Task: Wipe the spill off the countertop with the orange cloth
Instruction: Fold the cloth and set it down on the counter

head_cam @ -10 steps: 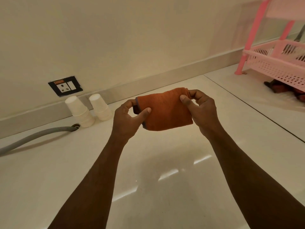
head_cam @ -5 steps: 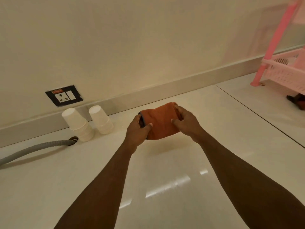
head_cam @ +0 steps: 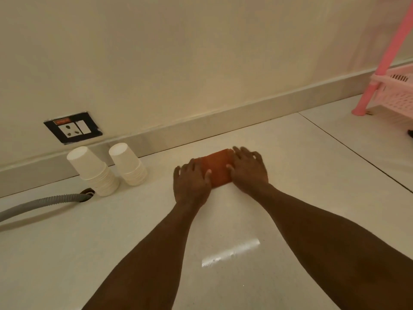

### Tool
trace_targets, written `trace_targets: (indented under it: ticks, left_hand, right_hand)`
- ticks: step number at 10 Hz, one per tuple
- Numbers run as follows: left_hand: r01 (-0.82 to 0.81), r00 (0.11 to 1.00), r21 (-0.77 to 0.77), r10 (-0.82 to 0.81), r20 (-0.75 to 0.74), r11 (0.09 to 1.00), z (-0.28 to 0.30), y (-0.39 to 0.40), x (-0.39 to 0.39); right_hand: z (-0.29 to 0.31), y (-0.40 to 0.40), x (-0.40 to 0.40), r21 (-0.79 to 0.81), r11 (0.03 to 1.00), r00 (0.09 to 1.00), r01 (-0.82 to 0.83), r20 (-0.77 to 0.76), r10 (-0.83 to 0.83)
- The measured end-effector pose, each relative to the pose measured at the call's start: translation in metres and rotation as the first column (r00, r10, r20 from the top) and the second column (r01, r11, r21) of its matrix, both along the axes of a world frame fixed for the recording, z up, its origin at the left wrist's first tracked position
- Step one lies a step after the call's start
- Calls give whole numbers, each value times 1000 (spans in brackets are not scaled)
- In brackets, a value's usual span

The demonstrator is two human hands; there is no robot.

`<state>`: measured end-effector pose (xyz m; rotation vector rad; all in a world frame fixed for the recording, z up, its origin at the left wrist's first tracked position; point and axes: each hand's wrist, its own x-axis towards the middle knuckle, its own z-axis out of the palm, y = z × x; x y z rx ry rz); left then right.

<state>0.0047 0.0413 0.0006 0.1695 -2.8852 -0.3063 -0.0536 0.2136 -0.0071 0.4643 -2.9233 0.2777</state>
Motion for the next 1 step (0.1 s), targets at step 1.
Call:
trace_targets:
  ticks: [1]
  left_hand:
    - [141,972,-64,-126,200,988,-8,4,-3]
  right_hand:
    - [-10,0,2,58,993,987,-104,133,96]
